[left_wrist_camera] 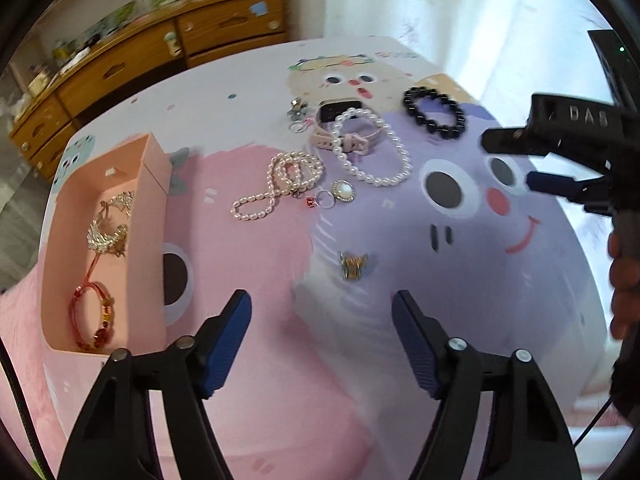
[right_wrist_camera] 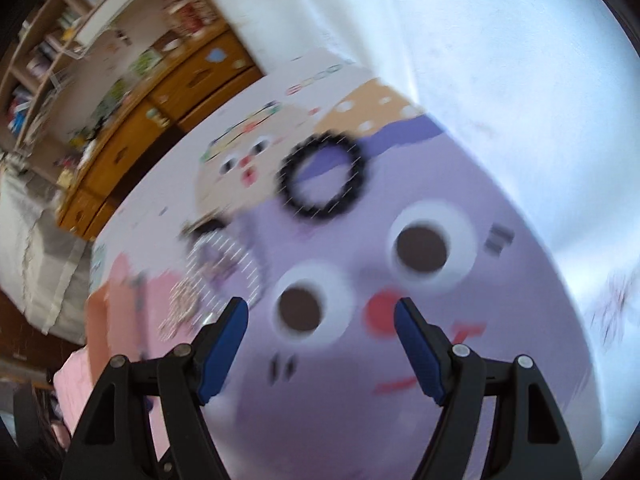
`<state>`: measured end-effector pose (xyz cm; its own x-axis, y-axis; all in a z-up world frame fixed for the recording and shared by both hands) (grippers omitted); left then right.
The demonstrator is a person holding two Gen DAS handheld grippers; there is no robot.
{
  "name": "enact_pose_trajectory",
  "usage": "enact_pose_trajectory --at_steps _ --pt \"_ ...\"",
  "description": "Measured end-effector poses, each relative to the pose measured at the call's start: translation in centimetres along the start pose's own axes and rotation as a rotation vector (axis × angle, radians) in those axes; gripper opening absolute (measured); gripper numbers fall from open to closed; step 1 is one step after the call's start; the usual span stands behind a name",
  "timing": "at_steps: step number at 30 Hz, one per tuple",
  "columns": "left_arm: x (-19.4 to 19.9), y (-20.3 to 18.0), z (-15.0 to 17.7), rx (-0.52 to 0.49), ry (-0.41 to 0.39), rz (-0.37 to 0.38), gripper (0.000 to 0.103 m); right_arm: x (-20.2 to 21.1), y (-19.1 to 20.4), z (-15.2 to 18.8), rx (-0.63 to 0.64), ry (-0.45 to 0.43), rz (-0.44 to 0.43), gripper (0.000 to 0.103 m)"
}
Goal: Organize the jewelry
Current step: 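Move the right tool to the black bead bracelet while the left tool approaches a small gold charm, then grasp and lift the black bead bracelet with the right tool while the left tool grasps the gold charm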
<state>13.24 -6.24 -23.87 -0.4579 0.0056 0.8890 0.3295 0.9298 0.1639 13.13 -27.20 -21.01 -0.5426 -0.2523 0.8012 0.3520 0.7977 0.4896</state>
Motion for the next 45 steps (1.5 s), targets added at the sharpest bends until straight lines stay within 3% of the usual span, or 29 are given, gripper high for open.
enact_pose_trajectory --at_steps 2,9,15,21,23,28,31,37,45 --pt "-0.8 -0.5 -0.4 0.017 0.006 -0.039 0.061 -0.6 -1.1 -1.8 0.025 -0.009 0.029 0.070" --pt "-2.2 -1.7 -1.1 0.058 0.007 -0.094 0.058 -3.7 -3.0 -4.4 0.031 0.021 0.015 0.038" --pt "-2.5 -2.3 -1.6 0.058 -0.014 -0.119 0.051 -4.6 -3.2 -5.1 0.040 -0.001 0.005 0.036" --pt "-3.0 -2.9 -1.5 0.067 0.002 -0.119 0.032 -5.0 -3.1 -6.3 0.053 -0.012 -0.017 0.036" --pt "-3.2 -3.0 -1.4 0.072 0.006 -0.118 0.018 -5.0 -3.3 -6.9 0.039 -0.022 -0.024 0.036" --pt "-3.2 -2.9 -1.3 0.085 0.000 -0.118 0.018 -5.5 -3.7 -7.9 0.023 -0.013 0.008 0.031" --pt "-3.2 -2.9 -1.3 0.092 0.004 -0.117 0.018 -5.8 -3.8 -8.2 0.022 0.005 0.017 0.016" --pt "-3.0 -2.3 -2.0 0.090 0.000 -0.128 0.018 -5.7 -3.5 -8.4 0.054 0.006 0.010 0.015" --pt "-1.6 -0.3 -4.0 0.117 0.011 -0.095 0.018 -2.9 -0.5 -9.0 0.137 -0.073 -0.068 0.015"
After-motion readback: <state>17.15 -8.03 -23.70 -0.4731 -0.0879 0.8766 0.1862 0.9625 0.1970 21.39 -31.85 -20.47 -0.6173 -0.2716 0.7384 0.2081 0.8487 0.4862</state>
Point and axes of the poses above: each gripper's, at about its wrist camera, not at the fingertips, and x roughly against the way its jaws point, y to its left, z to its underside, the point moved 6 cm from there along -x, roughly the way its jaws point, and after that the axes turned 13 degrees about -z, right-handed, at the moved point
